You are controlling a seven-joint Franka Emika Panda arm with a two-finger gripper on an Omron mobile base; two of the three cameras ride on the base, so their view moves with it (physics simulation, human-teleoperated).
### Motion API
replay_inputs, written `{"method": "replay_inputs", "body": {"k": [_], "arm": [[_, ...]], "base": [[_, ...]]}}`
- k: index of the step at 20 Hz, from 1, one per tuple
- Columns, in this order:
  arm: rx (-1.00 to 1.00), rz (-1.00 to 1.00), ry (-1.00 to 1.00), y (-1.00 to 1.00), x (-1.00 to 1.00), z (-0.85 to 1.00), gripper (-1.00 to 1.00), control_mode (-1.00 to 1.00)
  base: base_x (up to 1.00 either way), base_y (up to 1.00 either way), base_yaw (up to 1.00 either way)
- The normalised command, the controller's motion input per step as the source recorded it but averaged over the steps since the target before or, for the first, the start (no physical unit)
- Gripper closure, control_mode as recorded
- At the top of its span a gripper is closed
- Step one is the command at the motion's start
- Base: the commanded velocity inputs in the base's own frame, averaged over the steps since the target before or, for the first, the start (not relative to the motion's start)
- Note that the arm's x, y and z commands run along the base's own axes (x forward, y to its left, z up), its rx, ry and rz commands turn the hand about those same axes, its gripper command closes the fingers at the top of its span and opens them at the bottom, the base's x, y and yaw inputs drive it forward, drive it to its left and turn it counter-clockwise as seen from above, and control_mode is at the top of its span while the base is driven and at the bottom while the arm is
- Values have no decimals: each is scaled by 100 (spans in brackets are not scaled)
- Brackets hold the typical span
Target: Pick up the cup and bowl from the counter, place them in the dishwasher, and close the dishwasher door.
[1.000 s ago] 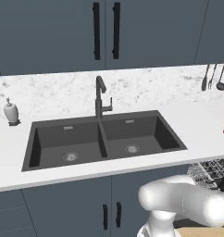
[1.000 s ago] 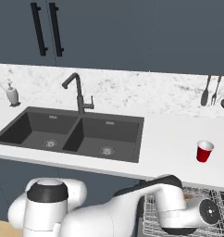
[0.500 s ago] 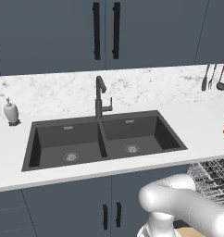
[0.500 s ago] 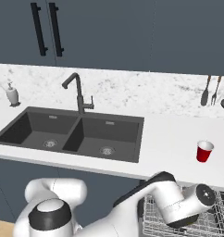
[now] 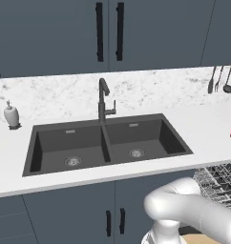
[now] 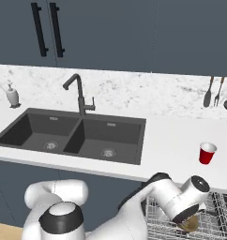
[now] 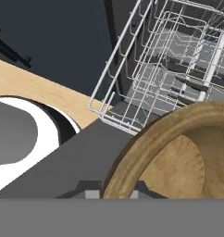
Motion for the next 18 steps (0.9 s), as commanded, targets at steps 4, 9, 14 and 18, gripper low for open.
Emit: {"method": "replay_inputs", "body": {"k": [4, 9, 14, 18], "arm": [[0, 0, 16, 0, 25, -26, 100, -100], [0, 0, 3, -2, 33, 0, 100, -100], [0, 0, 1, -4, 1, -15, 100, -100], [0, 2, 0, 0, 0, -52, 100, -100]], "base": [[0, 0, 0], [0, 0, 0], [0, 0, 0], [0, 0, 0]]}}
